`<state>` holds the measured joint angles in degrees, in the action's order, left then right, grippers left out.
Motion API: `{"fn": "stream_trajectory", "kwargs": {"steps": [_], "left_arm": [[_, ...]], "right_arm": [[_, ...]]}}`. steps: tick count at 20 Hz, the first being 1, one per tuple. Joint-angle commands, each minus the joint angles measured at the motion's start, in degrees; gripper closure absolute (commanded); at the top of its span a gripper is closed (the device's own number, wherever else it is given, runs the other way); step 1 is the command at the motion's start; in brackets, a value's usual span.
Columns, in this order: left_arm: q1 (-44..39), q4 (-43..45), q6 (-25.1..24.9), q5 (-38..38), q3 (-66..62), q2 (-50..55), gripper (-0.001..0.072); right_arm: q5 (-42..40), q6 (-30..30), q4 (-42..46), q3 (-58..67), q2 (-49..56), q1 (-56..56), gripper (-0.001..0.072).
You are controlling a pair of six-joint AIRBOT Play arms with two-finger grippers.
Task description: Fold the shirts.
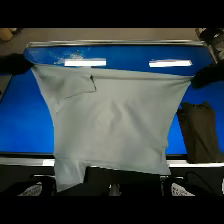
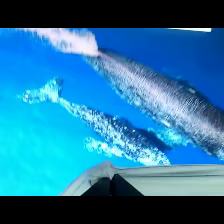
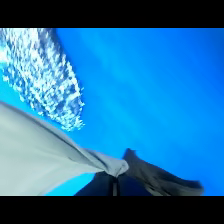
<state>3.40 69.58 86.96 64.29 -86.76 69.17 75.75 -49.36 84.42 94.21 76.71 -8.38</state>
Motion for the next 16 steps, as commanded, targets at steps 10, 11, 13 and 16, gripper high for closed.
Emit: {"fn": "stream_trajectory", "kwargs": {"steps": [10, 11, 13, 16], "left_arm": [[-2.7, -0.2, -2.8, -30.5, -6.3, 30.4, 0.0687], [-2.6, -0.2, -2.3, -30.5, -9.3, 32.1, 0.0686], [-3.0, -0.2, -2.4, -30.5, -13.1, 35.0, 0.0686], [-4.4, -0.2, -2.4, -25.0, -13.2, 37.8, 0.0686]], "right_arm": [[-47.7, -11.1, 2.2, -1.1, 22.2, 4.4, 0.0690], [-49.0, -11.5, 1.9, -1.1, 22.7, 4.1, 0.0690], [-46.9, -11.5, 1.8, -1.1, 24.1, 3.5, 0.0690], [-40.6, -11.5, -0.4, -1.1, 27.1, 3.8, 0.0690]]}}
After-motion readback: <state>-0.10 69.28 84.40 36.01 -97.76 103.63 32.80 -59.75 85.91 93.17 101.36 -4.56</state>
